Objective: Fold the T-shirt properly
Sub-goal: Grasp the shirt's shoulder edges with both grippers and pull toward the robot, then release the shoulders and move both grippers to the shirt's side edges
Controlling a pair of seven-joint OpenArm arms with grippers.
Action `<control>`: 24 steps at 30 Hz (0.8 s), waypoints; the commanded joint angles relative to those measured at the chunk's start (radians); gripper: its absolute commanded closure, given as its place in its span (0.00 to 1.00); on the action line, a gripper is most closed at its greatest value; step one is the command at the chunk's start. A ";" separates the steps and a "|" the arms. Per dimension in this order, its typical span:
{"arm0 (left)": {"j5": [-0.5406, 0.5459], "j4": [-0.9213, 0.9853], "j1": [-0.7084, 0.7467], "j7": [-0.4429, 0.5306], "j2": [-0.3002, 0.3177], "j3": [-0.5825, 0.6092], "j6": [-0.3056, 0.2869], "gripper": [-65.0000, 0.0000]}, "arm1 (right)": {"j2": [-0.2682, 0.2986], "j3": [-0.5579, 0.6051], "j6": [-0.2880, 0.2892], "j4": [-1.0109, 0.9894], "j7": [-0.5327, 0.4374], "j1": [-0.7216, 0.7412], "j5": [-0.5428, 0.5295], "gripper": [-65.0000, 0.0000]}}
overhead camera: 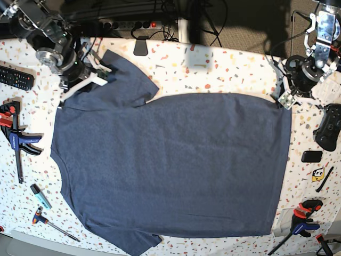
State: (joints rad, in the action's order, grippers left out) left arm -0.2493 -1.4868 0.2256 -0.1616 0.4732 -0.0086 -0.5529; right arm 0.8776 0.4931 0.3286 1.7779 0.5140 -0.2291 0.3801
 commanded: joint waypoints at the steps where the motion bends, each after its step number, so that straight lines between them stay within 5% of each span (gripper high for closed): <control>1: 0.002 -0.039 0.011 -0.003 0.013 -0.004 -0.004 1.00 | 0.033 -0.023 -0.017 0.038 0.002 -0.008 -0.003 1.00; 6: 0.104 -0.162 0.115 -0.013 0.012 -0.055 0.061 1.00 | 0.050 -0.139 -0.018 0.151 0.000 -0.143 -0.052 1.00; 15: 0.277 -0.251 0.297 0.006 0.011 -0.263 0.060 1.00 | 0.050 -0.307 -0.024 0.315 -0.012 -0.440 -0.100 1.00; 24: 0.314 -0.277 0.390 0.047 0.011 -0.337 0.060 1.00 | 0.050 -0.311 -0.144 0.404 -0.011 -0.616 -0.040 1.00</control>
State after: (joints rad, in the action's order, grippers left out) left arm 0.0532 -1.7439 0.6159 -0.1432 0.4683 -0.3340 -0.5045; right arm 0.9142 0.1902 0.2085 2.1628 0.5106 -0.8402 0.3351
